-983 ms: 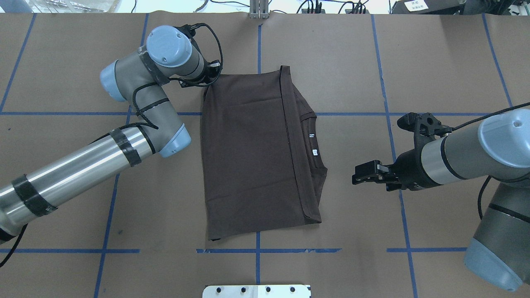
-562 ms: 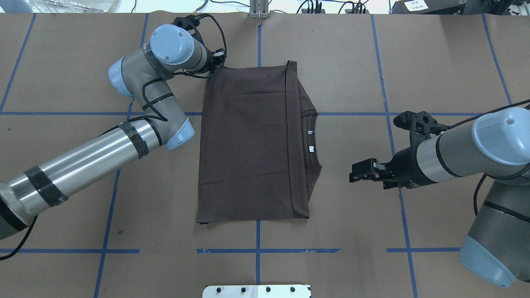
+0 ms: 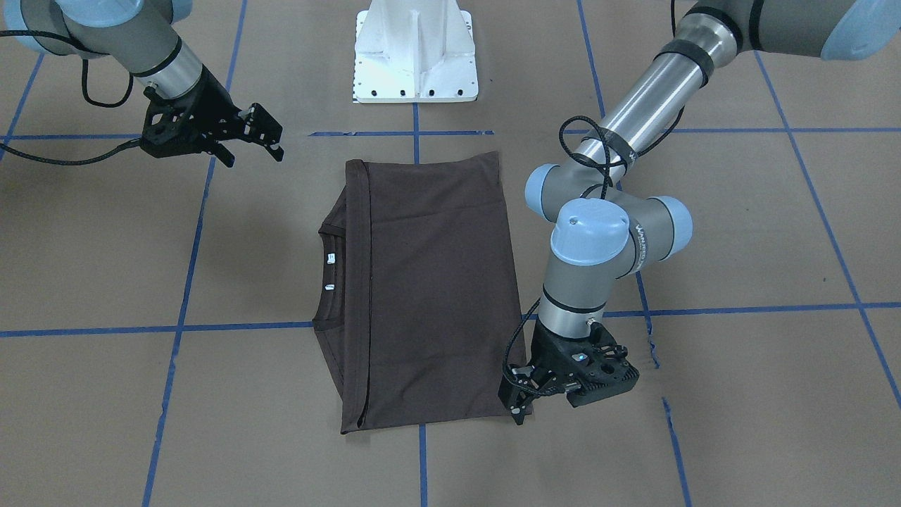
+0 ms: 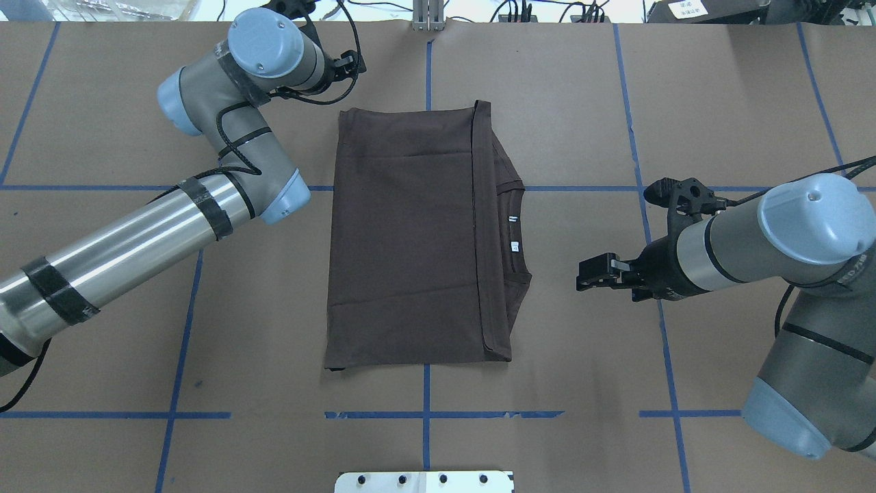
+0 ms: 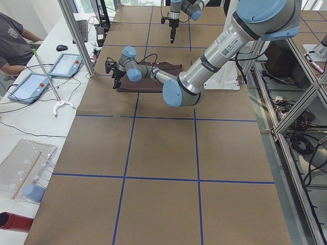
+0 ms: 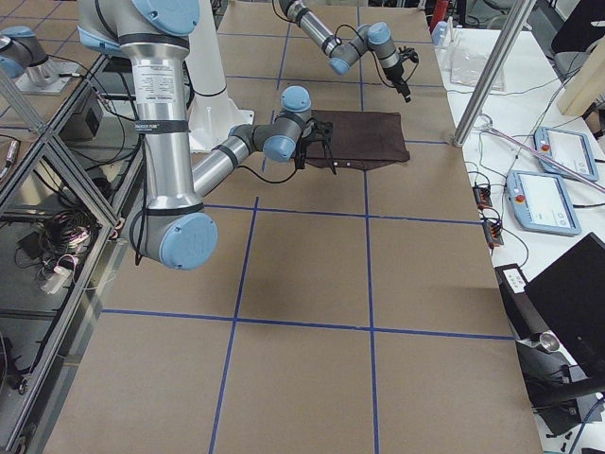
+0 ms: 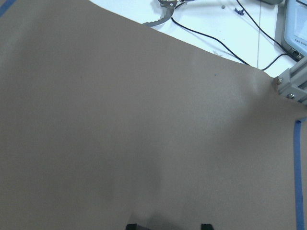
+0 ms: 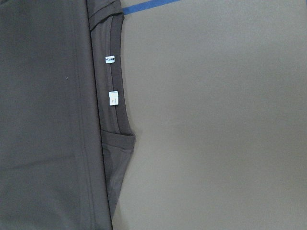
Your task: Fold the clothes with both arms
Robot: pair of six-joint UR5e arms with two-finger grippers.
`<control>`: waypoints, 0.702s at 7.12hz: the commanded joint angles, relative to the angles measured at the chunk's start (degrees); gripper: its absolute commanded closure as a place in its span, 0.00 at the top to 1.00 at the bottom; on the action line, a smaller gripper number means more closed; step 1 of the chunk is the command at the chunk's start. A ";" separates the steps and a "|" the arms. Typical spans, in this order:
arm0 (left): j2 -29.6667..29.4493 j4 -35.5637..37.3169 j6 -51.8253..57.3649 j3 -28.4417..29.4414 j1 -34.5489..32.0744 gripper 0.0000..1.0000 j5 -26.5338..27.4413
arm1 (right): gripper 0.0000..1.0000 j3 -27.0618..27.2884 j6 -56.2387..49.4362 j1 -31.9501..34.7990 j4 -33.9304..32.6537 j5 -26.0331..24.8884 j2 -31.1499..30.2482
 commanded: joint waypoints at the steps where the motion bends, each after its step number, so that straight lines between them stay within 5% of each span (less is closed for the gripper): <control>1: 1.77 10.12 3.70 -8.47 -0.29 1.00 0.01 | 1.00 -1.75 -2.00 0.46 -1.79 -0.34 1.51; 3: 9.31 11.30 5.92 -18.75 -0.29 1.00 -4.44 | 1.00 -1.23 -2.96 -0.41 -11.60 -1.31 7.03; 5: 18.18 18.12 5.93 -35.50 0.24 1.00 -8.07 | 1.00 -1.67 -3.93 -5.13 -27.91 -6.90 18.34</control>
